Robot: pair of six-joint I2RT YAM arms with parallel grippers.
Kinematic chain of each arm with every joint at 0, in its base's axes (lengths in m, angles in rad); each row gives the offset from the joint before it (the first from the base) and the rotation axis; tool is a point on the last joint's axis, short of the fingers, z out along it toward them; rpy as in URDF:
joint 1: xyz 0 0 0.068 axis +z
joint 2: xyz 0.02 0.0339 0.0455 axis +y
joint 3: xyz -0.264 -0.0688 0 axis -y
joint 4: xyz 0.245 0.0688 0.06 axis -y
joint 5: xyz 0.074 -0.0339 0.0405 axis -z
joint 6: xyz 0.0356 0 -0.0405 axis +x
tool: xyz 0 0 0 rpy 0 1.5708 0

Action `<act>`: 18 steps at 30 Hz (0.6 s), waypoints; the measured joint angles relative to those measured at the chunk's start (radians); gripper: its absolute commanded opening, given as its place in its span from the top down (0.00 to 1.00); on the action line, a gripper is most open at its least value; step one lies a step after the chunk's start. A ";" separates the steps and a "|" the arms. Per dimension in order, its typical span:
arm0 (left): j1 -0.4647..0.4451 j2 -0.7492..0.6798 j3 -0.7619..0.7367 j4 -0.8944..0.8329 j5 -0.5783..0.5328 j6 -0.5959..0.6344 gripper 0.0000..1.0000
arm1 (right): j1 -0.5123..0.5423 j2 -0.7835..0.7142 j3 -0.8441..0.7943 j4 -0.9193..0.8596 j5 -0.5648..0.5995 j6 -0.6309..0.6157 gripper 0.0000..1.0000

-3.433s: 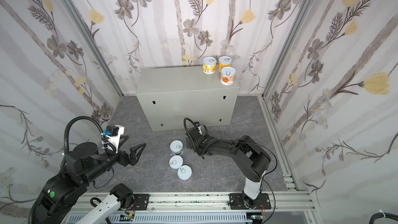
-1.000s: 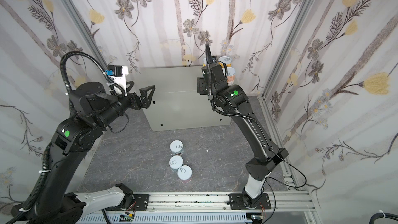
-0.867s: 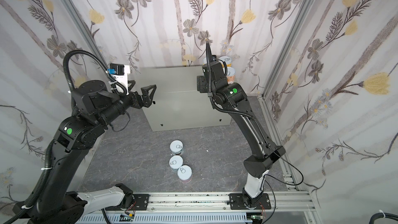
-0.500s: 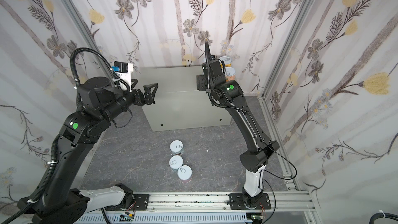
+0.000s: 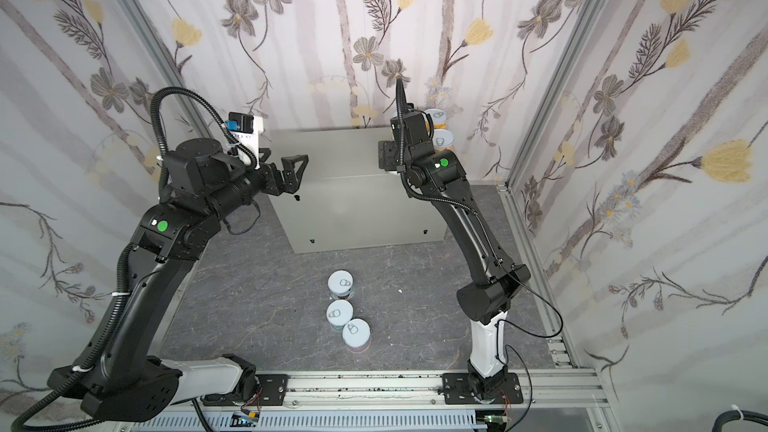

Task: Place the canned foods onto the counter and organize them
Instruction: 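Lower the pink can onto the cabinet top beside the orange can, release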

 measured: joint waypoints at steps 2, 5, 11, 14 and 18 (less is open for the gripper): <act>0.004 0.016 0.007 0.003 0.024 0.001 0.00 | -0.006 0.007 0.015 0.007 -0.004 0.000 0.19; 0.005 0.061 0.050 -0.004 0.071 0.006 0.00 | -0.014 0.009 0.022 0.023 -0.015 -0.003 0.18; 0.005 0.135 0.118 -0.026 0.165 0.016 0.00 | -0.024 0.010 0.027 0.039 -0.032 -0.015 0.09; 0.005 0.163 0.137 -0.039 0.201 0.022 0.00 | -0.023 -0.010 0.027 0.072 -0.064 -0.040 0.02; 0.001 0.204 0.157 -0.043 0.257 0.042 0.00 | -0.037 -0.100 0.027 0.127 -0.116 -0.048 0.00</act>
